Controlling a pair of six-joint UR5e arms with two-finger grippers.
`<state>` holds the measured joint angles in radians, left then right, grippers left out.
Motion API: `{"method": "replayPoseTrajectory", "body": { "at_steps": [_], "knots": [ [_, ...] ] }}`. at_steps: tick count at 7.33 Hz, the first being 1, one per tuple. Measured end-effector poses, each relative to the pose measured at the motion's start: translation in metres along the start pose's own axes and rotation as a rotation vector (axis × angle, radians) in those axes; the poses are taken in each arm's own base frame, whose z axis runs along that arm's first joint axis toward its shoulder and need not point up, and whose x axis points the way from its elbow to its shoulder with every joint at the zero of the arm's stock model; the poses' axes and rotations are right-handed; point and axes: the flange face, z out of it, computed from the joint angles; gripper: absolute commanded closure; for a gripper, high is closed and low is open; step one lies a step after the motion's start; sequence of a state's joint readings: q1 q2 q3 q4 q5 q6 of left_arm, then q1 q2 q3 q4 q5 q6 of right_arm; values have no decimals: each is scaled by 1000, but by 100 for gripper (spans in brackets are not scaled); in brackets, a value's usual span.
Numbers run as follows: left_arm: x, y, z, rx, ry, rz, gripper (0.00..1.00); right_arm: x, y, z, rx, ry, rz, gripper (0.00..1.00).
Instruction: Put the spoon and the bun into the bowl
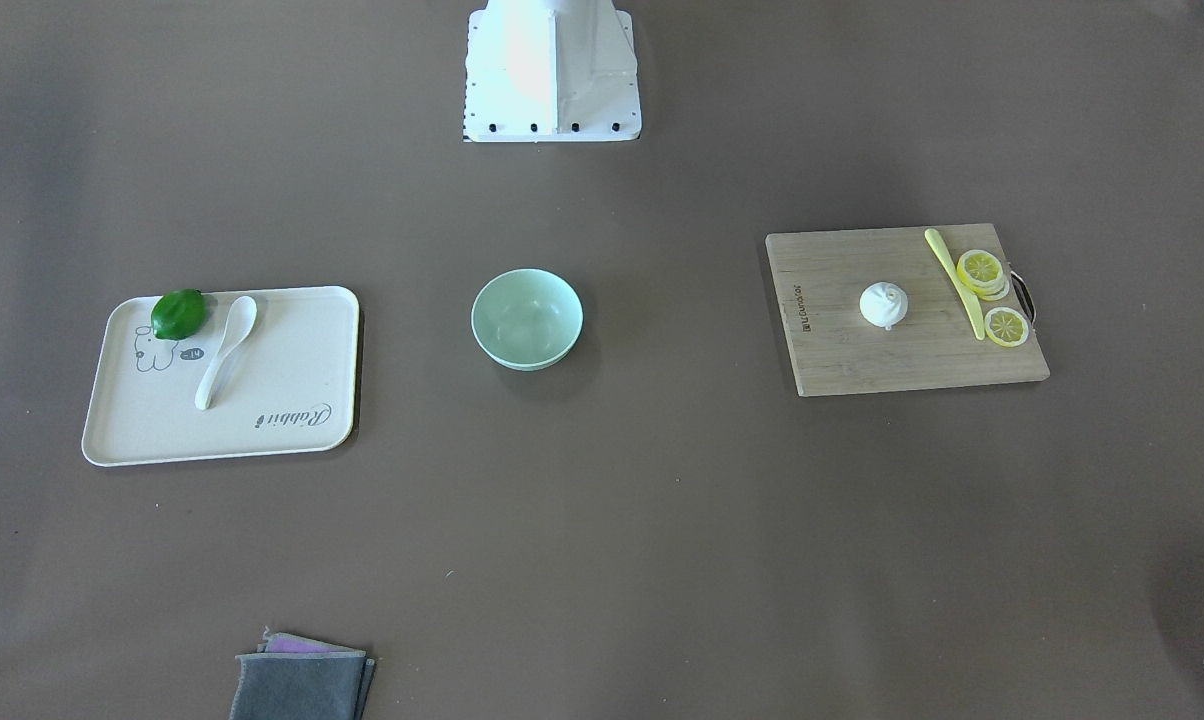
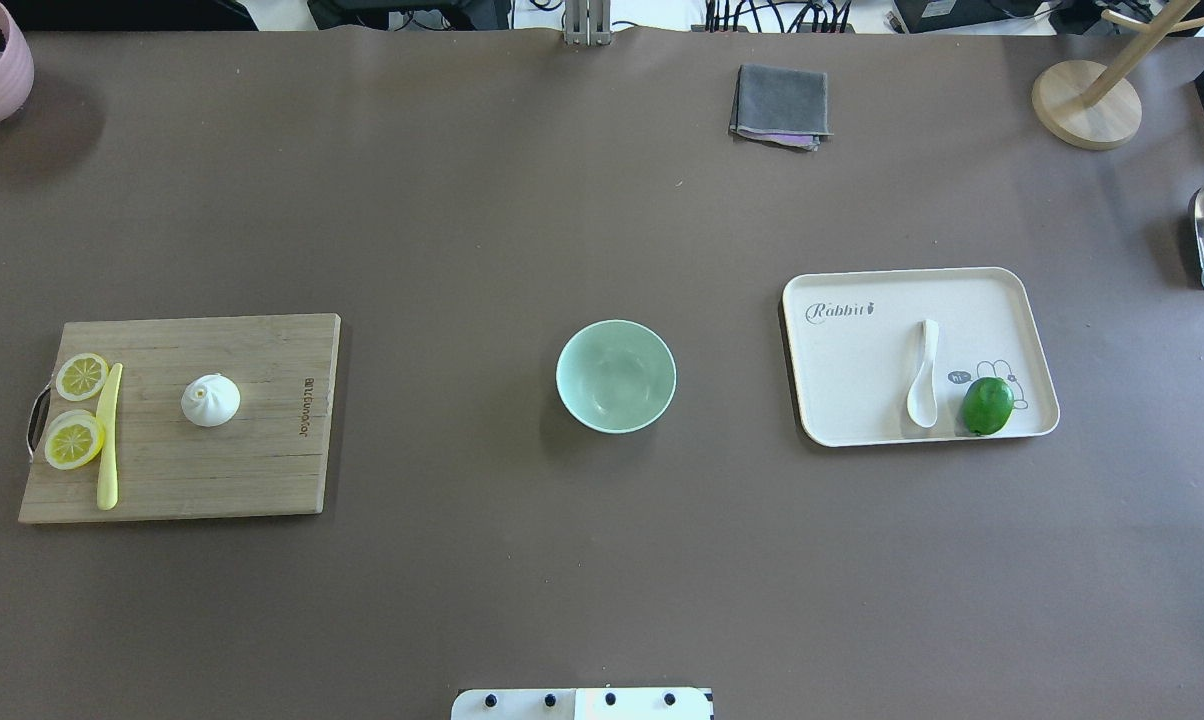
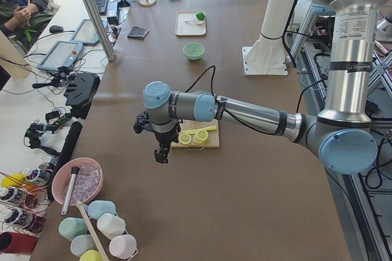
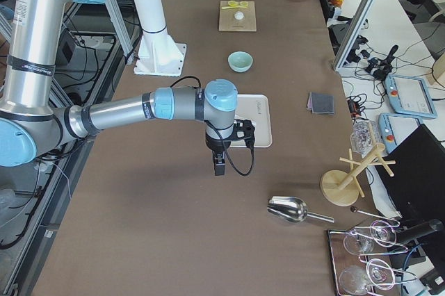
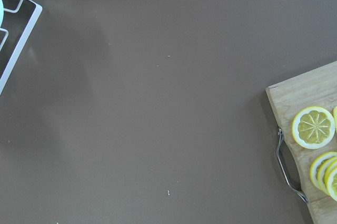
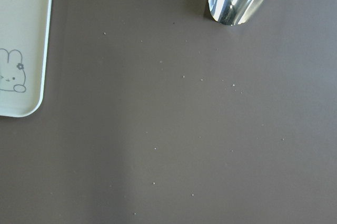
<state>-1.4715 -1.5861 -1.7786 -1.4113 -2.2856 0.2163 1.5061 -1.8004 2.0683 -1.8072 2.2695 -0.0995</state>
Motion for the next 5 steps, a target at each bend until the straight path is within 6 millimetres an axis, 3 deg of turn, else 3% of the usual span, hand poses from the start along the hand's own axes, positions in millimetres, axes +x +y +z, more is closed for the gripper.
{"method": "replayPoseTrajectory", "body": {
  "at_steps": [3,5],
  "knots": [
    [9,-4,-11,35,-9,32,1,-5,-4,-12,28,2,-14,0],
    [19,-10,-24,99,-30,87,1,-11,-5,-36,93,15,-43,0]
  ]
}}
